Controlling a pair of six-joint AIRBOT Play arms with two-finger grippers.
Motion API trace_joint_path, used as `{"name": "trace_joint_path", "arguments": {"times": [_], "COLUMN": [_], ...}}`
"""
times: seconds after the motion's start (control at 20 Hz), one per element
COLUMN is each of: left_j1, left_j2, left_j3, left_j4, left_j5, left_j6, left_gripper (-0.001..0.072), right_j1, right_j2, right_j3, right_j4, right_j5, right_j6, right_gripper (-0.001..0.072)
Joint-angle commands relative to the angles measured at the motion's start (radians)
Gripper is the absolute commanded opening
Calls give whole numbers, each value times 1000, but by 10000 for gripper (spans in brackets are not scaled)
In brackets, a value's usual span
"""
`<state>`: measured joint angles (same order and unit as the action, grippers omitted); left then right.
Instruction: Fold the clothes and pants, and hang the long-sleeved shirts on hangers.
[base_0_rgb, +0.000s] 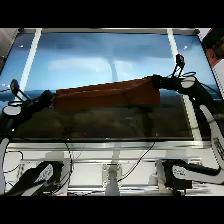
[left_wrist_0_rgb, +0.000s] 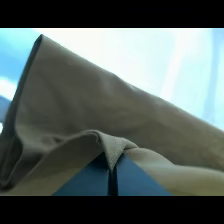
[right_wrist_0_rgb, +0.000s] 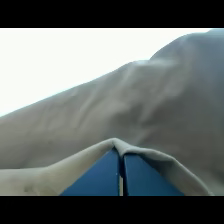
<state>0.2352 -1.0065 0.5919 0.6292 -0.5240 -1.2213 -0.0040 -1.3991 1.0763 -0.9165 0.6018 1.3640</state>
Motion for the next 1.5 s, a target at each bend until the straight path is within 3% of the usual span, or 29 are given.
{"name": "trace_joint_path", "arguments": {"times": [0.0, 0.25, 1.0, 1.05, 1.1, 1.15, 1.2, 1.25, 1.35, 1.45], "left_j1": [-102, -146, -198, -203, -208, -217, -223, -224, -224, -225], "left_j2": [-101, -182, -244, -255, -265, -274, -279, -279, -274, -271], "left_j3": [6, 7, 79, 82, 84, 84, 85, 86, 88, 98], "left_j4": [-59, -119, -107, -107, -107, -106, -105, -102, -112, -109], "left_j5": [171, 342, 426, 427, 426, 426, 427, 426, 426, 421], "left_j6": [1, 1, 5, 5, 5, 5, 10, 31, 31, 32], "left_gripper": [18, 19, 30, 82, 322, 546, 573, 573, 574, 574], "right_j1": [4, 5, 11, 11, 11, 11, 11, 11, 10, 10], "right_j2": [-140, -211, -241, -241, -241, -241, -241, -239, -237, -233], "right_j3": [126, 147, 147, 147, 147, 147, 148, 149, 164, 195], "right_j4": [-14, -55, -48, -48, -49, -49, -49, -50, -68, -111], "right_j5": [-60, -167, -256, -255, -255, -252, -241, -217, -119, -34], "right_j6": [50, 121, 119, 117, 106, 87, 60, 15, -107, -128], "right_gripper": [12, 13, 15, 15, 36, 161, 361, 475, 480, 481]}}
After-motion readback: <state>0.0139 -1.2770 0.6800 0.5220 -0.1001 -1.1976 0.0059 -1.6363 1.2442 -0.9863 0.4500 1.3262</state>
